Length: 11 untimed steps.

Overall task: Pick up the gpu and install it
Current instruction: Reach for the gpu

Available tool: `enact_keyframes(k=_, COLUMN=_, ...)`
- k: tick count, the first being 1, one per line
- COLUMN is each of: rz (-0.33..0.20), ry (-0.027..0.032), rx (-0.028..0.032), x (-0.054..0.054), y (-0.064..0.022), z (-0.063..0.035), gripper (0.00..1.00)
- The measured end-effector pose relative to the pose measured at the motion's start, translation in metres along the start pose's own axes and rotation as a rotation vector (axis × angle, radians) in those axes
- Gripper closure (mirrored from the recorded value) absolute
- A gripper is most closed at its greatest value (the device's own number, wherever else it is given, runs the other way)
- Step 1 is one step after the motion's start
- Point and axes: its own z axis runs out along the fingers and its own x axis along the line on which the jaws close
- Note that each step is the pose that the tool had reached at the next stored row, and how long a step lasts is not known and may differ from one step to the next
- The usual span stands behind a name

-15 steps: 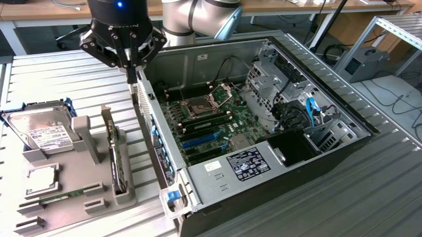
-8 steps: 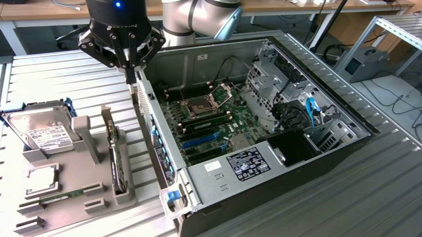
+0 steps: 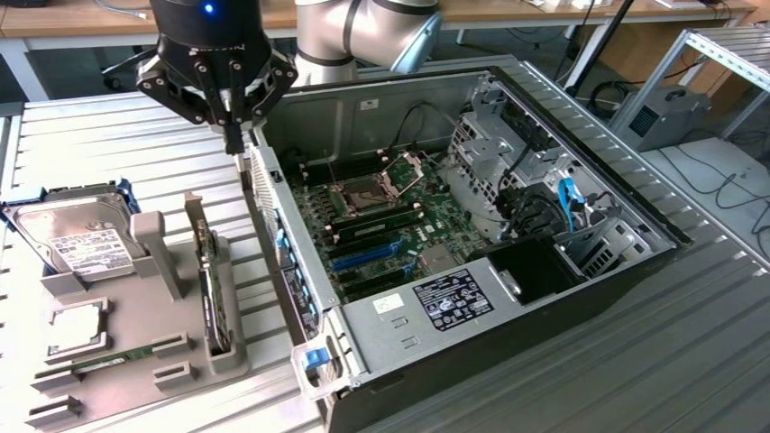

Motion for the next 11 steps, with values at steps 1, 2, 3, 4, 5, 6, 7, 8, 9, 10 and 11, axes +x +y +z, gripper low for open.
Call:
enact_keyframes(k=1, rz=0.000, ry=0.0000, rx=0.0000, x=0.0004, y=0.0000, z=0.0000, gripper=0.89)
enact_keyframes(k=2, rz=0.000, ry=-0.0001, rx=-0.0001, x=0.0009, y=-0.0001, z=0.0000, gripper=0.89)
enact_keyframes(k=3, rz=0.000, ry=0.0000, rx=0.0000, x=0.0013, y=-0.0001, z=0.0000, gripper=0.89)
enact_keyframes(k=4, rz=0.000, ry=0.0000, rx=-0.0001, x=0.0017, y=-0.0001, z=0.0000, gripper=0.89)
enact_keyframes(k=5, rz=0.000, ry=-0.0001, rx=-0.0001, x=0.0020, y=-0.0001, z=0.0000, gripper=0.89)
enact_keyframes(k=6, rz=0.000, ry=-0.0001, rx=-0.0001, x=0.0023, y=-0.0002, z=0.0000, gripper=0.89)
enact_keyframes(k=7, rz=0.000, ry=-0.0001, rx=0.0000, x=0.0027, y=-0.0002, z=0.0000, gripper=0.89)
enact_keyframes(k=8, rz=0.000, ry=0.0000, rx=0.0000, x=0.0030, y=-0.0002, z=0.0000, gripper=0.89)
enact_keyframes(k=9, rz=0.000, ry=-0.0001, rx=-0.0001, x=0.0034, y=-0.0003, z=0.0000, gripper=0.89)
enact_keyframes(k=10, rz=0.000, ry=-0.0001, rx=-0.0001, x=0.0039, y=-0.0003, z=0.0001, gripper=0.89)
enact_keyframes(k=11, rz=0.000, ry=0.0000, rx=0.0000, x=0.0045, y=-0.0004, z=0.0000, gripper=0.89)
